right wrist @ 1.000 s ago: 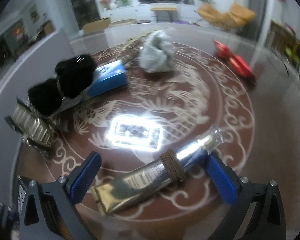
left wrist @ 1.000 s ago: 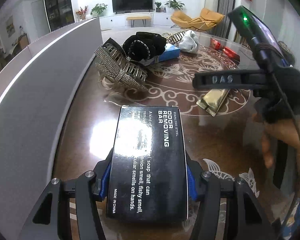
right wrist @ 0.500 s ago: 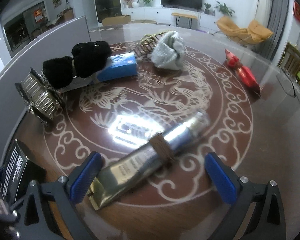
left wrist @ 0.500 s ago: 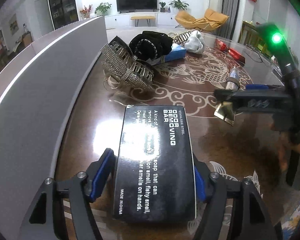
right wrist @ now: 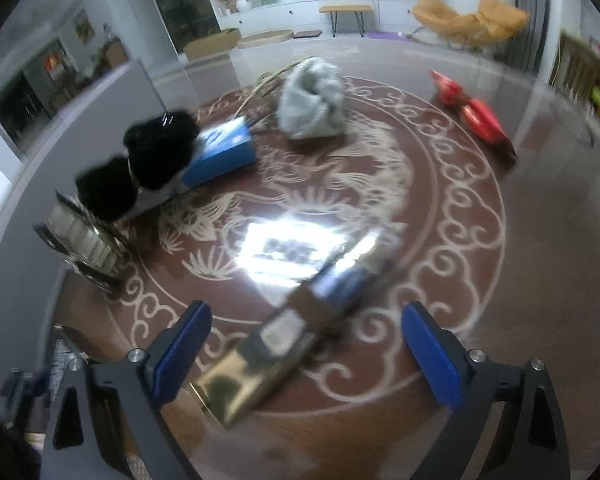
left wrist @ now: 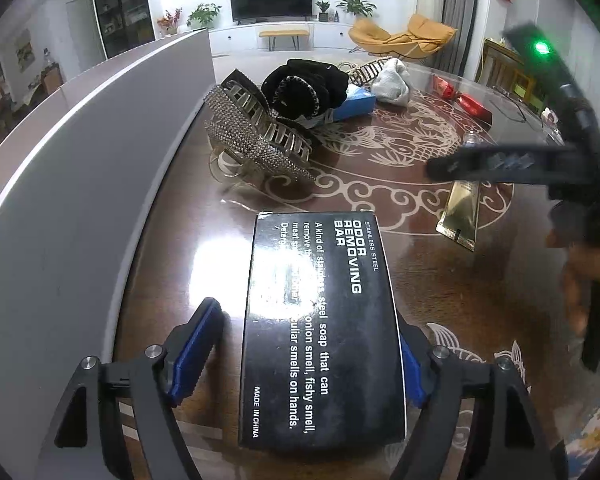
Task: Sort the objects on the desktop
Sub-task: 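Grasp the gold tube with right tool while left tool holds the soap box, then carry soap box and gold tube into the cardboard bin and open both tools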
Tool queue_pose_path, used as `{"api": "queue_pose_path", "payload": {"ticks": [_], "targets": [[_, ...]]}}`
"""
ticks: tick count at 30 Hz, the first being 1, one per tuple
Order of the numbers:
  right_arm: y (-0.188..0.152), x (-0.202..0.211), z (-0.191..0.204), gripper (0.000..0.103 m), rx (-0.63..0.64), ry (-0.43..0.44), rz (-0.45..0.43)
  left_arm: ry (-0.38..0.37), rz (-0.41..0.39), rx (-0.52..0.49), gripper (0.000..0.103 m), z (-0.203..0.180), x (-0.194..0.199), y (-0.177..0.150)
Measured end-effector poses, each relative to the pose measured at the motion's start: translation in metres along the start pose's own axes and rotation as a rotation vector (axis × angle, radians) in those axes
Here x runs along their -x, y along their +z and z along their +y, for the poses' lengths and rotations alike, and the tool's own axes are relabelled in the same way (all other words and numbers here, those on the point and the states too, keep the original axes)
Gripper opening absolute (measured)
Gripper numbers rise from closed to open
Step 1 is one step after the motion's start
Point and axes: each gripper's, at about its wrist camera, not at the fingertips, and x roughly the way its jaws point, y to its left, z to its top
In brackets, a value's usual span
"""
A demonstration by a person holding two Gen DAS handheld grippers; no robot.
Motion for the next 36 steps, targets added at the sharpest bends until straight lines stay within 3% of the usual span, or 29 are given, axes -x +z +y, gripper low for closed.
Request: {"api": "queue_pose_path", "payload": {"ticks": [2,3,5,6,9,22,27,36], "targets": [[-0.001,-0.002,0.017,0.095,0.045,-0.062,-0.002,0.001,0.008,0.003,0.078,0.000,0.000,0.001],[-0.006,-0.002,0.022,0.090,0.061,-0.090,-0.013,0.000,0.010,0.004,0.076,0.000,0.000,0.001],[-0.011,0.003,0.024,0.073,0.063,-0.088,-0.038,-0.005,0.000,0.003,0.058,0.000,0.001,0.002],[-0.013,0.006,0.024,0.051,0.068,-0.087,-0.051,0.001,-0.006,-0.006,0.058,-0.002,0.002,0.003],[-0.017,0.013,0.016,0.032,0.062,-0.056,-0.063,-0.016,-0.015,0.004,0.057,0.001,0.002,0.002],[-0.048,0.082,-0.051,0.030,-0.008,0.206,-0.085,-0.081,-0.085,0.019,0.057,0.003,0.042,-0.003],[-0.050,0.097,-0.055,0.030,0.017,0.218,-0.077,-0.112,-0.112,0.023,0.057,0.003,0.059,0.003],[-0.047,0.127,-0.027,0.030,0.091,0.220,-0.130,-0.133,-0.182,0.050,0.057,0.015,0.095,0.006]]}}
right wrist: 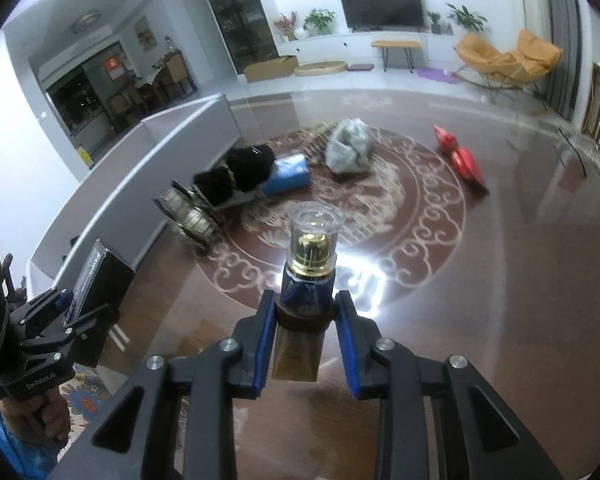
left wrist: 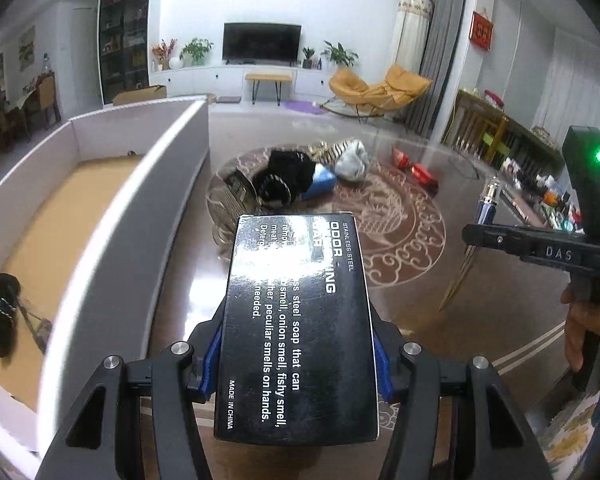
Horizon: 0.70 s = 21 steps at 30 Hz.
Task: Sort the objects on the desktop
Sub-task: 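Carry soap box and gold tube into the cardboard bin and open both tools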
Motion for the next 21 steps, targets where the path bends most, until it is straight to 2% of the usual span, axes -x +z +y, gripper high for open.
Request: {"api": "queue_pose_path", "payload": {"ticks": [8,13,21], "targets": [[0.027,0.027,0.048,0.030,0.087,0.062,-0.073,-0.016,-0.089,0.068,0.057,0.028,0.051,0.023],[0.051,0.037,0.091,0.030,0.135,0.142,-0.103,-0.006,-0.128,0.121,0.057,0.068,0.080,0.038],[0.082,0.036,0.188,0.030,0.232,0.328,-0.116,0.144,-0.145,0.193,0.057,0.160,0.116,0.038]]}}
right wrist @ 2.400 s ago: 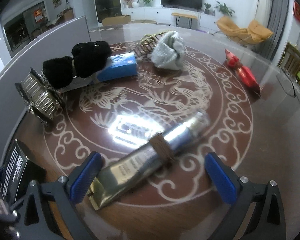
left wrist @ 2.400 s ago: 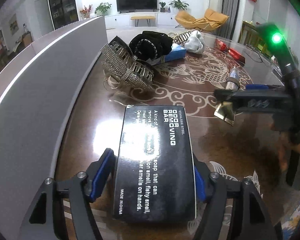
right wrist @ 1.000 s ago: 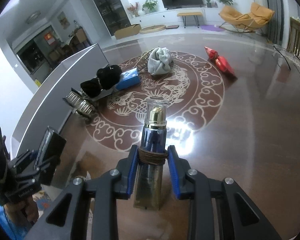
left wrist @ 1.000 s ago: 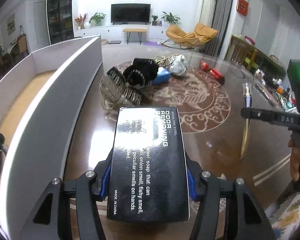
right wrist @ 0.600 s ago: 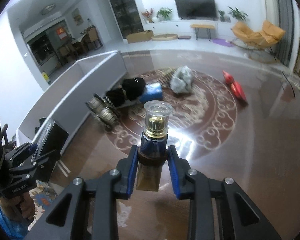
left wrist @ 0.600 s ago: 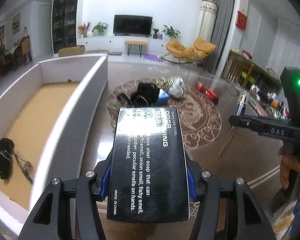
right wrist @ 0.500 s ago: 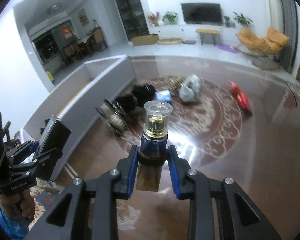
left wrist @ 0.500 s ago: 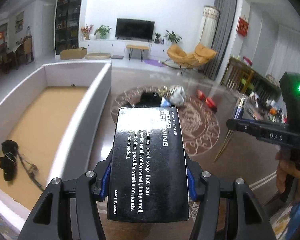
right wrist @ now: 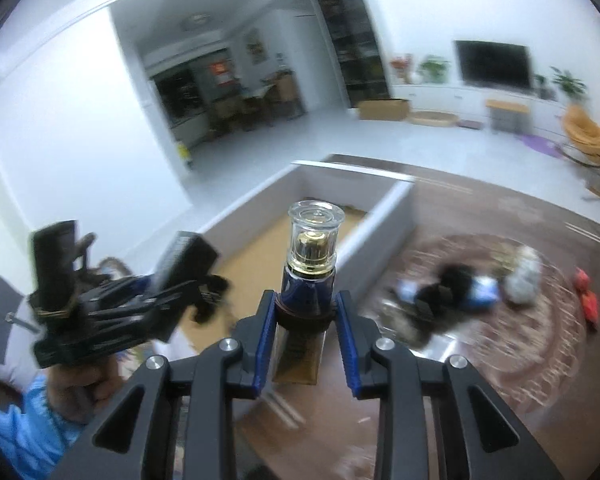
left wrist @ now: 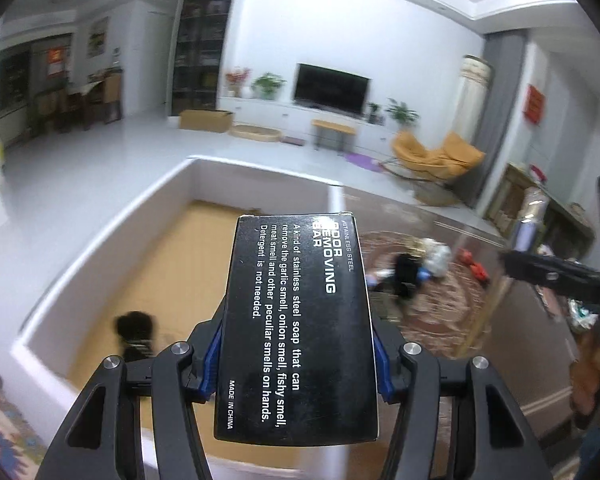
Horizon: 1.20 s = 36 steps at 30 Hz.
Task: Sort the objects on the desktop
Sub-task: 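Carry soap box and gold tube into the cardboard bin and open both tools, then bring both open tools back from the bin over the table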
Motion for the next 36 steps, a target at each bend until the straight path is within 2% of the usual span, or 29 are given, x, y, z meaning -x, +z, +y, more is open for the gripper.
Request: {"api": "queue_pose_path", "payload": {"ticks": [3,8,13,16,18,20,21,22,23,24,27,29,30,33,36], "targets": [[0.014,-0.028,0.035,0.030,0.030,0.075,0.026,0.045,0.030,0.030,0.057,0.031,-0.004,-0.001],[0.024,-0.084,0.072,0.030,0.079,0.117,0.119,0.090,0.108,0.056,0.057,0.066,-0.028,-0.010],[0.015,-0.168,0.088,0.030,0.125,0.057,0.286,0.103,0.215,0.066,0.057,0.080,-0.069,-0.014],[0.007,-0.210,0.083,0.031,0.119,0.005,0.345,0.123,0.272,0.047,0.058,0.082,-0.093,-0.011],[0.004,-0.235,0.075,0.032,0.100,-0.023,0.380,0.154,0.341,0.054,0.059,0.086,-0.114,-0.008],[0.006,-0.255,0.066,0.041,0.060,-0.029,0.392,0.203,0.389,0.076,0.059,0.090,-0.130,-0.005],[0.009,-0.257,0.061,0.058,0.035,-0.032,0.382,0.215,0.403,0.096,0.061,0.093,-0.132,-0.003],[0.013,-0.256,0.056,0.079,0.004,-0.030,0.360,0.214,0.397,0.104,0.074,0.094,-0.133,-0.002],[0.015,-0.252,0.052,0.086,-0.019,-0.023,0.335,0.228,0.384,0.105,0.091,0.093,-0.131,-0.001],[0.019,-0.246,0.049,0.091,-0.037,-0.011,0.300,0.256,0.358,0.100,0.096,0.094,-0.127,-0.001],[0.020,-0.213,0.041,0.092,-0.019,-0.026,0.190,0.305,0.301,0.083,0.098,0.096,-0.114,-0.003],[0.013,-0.184,0.032,0.095,0.014,-0.077,0.105,0.311,0.264,0.101,0.098,0.094,-0.104,-0.007],[0.011,-0.174,0.030,0.100,0.024,-0.102,0.078,0.303,0.238,0.113,0.098,0.091,-0.097,-0.010],[-0.016,-0.129,-0.002,0.103,0.052,-0.226,-0.009,0.266,0.172,0.113,0.098,0.074,-0.078,-0.012],[-0.057,-0.092,-0.056,0.103,0.066,-0.397,-0.004,0.208,0.115,0.082,0.098,0.043,-0.057,-0.009]]}}
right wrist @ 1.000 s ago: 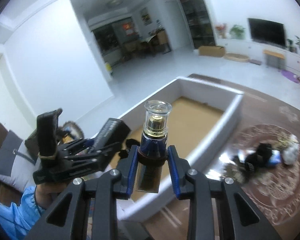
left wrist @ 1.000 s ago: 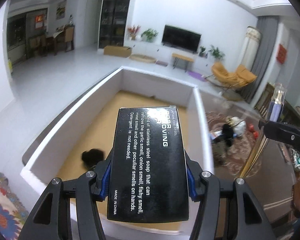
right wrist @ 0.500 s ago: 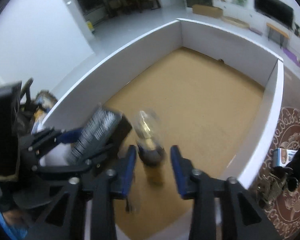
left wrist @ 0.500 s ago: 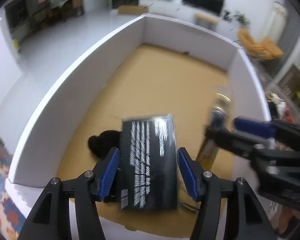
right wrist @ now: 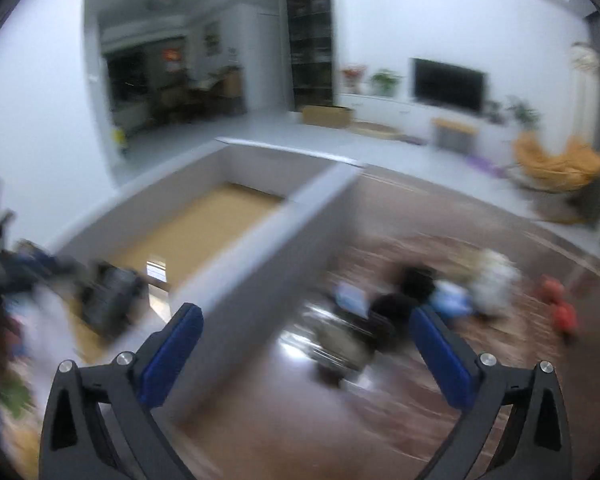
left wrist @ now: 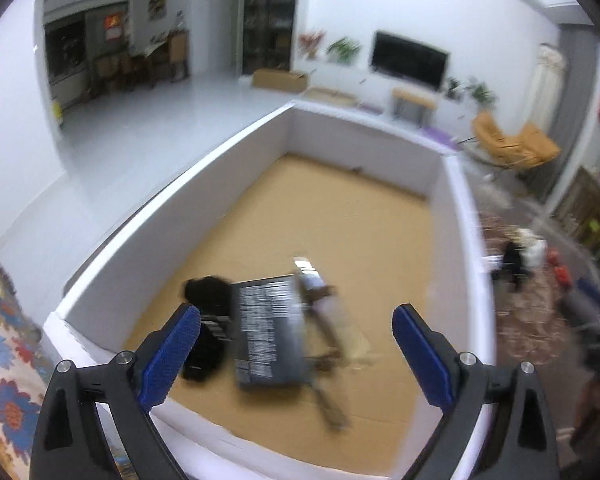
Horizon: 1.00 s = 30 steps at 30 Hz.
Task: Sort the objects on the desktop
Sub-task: 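Bring both open tools back from the bin over the table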
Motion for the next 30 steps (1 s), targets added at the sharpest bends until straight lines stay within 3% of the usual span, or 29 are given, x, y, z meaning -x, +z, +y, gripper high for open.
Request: {"api": "queue_pose_path", "payload": {"ticks": [6,10,13,19,30], "targets": [[-0.083,0.005,-0.123,0.103,-0.112,-0.228,0.172,-0.196,-0.067,-0.132,0.099,-0.094,0.046,-0.008],[-0.124,0.019,-0.183,0.103,-0.184,-0.333,0.240,-0.316,-0.008,-0.245,0.100,-0.165,0.052,-0.031],[-0.139,0.036,-0.212,0.103,-0.241,-0.362,0.255,-0.338,0.057,-0.311,0.100,-0.208,0.038,-0.053],[-0.151,0.034,-0.225,0.103,-0.288,-0.345,0.265,-0.282,0.165,-0.383,0.100,-0.262,-0.022,-0.102],[-0.159,0.034,-0.226,0.103,-0.341,-0.322,0.256,-0.179,0.218,-0.423,0.100,-0.278,-0.074,-0.133]]}}
